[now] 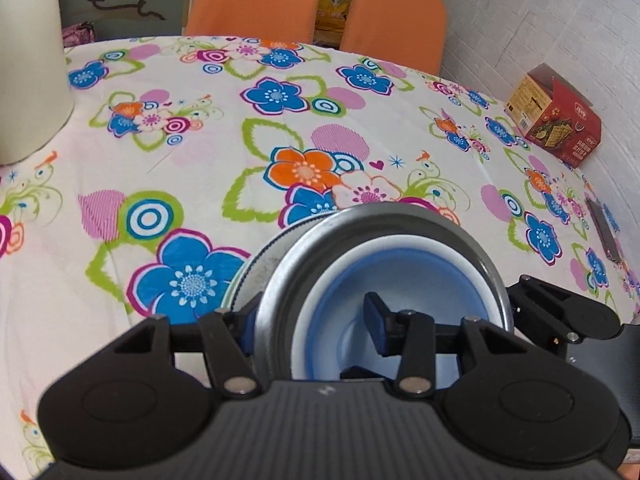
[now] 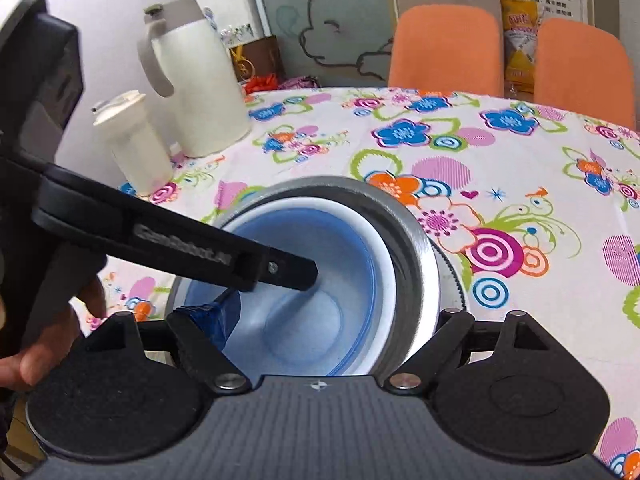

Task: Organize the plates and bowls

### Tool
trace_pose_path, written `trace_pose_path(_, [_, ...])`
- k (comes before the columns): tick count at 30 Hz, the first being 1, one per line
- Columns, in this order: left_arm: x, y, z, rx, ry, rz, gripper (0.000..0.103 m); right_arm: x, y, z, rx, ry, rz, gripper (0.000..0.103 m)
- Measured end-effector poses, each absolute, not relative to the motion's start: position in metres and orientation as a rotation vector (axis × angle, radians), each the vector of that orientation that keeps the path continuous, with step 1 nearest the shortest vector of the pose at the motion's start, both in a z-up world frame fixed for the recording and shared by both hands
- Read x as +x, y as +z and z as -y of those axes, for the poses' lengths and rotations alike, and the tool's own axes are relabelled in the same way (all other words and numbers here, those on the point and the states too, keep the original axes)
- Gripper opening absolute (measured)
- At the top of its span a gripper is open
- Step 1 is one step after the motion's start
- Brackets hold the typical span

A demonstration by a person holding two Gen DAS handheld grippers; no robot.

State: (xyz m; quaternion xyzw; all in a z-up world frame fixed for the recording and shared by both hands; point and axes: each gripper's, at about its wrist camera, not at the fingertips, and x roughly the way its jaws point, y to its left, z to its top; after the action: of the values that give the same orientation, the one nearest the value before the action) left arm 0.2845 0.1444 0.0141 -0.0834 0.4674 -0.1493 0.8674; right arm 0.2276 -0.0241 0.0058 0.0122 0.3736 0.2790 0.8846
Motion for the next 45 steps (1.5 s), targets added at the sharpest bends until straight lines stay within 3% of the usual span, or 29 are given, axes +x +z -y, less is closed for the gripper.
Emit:
trace_pose_path(1, [0.285,0.014,-0.146,-0.183,-0.316,-0.972,0.045,0.230,0.005,0.024,0.026,0.580,-0.779,0.071])
trace_pose_path(4, [0.284,0.017,-0.149,-0.208,-0.333,-0.942,0.062,0.235,0.004,0.026,0.043,0.544,-0.777,0.071])
trace_pose_path(6, [0.282,0.022,-0.150,-0.203,-0.327,-0.910,0.063,0.235,0.008,0.028,0.058,0.539,-0.759,0.071])
trace_pose_path(9, [0.277,0.030,-0.151,-0.187,-0.291,-0.855,0.074,0.233,0.012,0.030,0.058,0.510,-0.720,0.071])
trace_pose_path(10, [0.275,0.033,-0.151,-0.177,-0.274,-0.835,0.082,0.231,0.014,0.032,0.057,0.494,-0.701,0.071])
trace_pose_path(25, [0.234,0.053,-0.121,-0.122,-0.204,-0.697,0.082,0.205,0.027,0.084,0.186,0.408,-0.611,0.071])
trace_pose_path(39, [0.156,0.058,-0.081,-0.092,-0.147,-0.613,0.083,0.124,0.039,0.137,0.268,0.300,-0.467,0.071])
trace_pose_path(40, [0.148,0.058,-0.078,-0.088,-0.145,-0.597,0.084,0.116,0.039,0.138,0.263,0.288,-0.445,0.071])
trace_pose_path(41, [0.140,0.058,-0.073,-0.081,-0.142,-0.583,0.094,0.108,0.039,0.139,0.248,0.274,-0.424,0.072])
trace_pose_path(45, [0.107,0.057,-0.061,-0.060,-0.103,-0.498,0.094,0.077,0.033,0.142,0.190,0.233,-0.363,0.071])
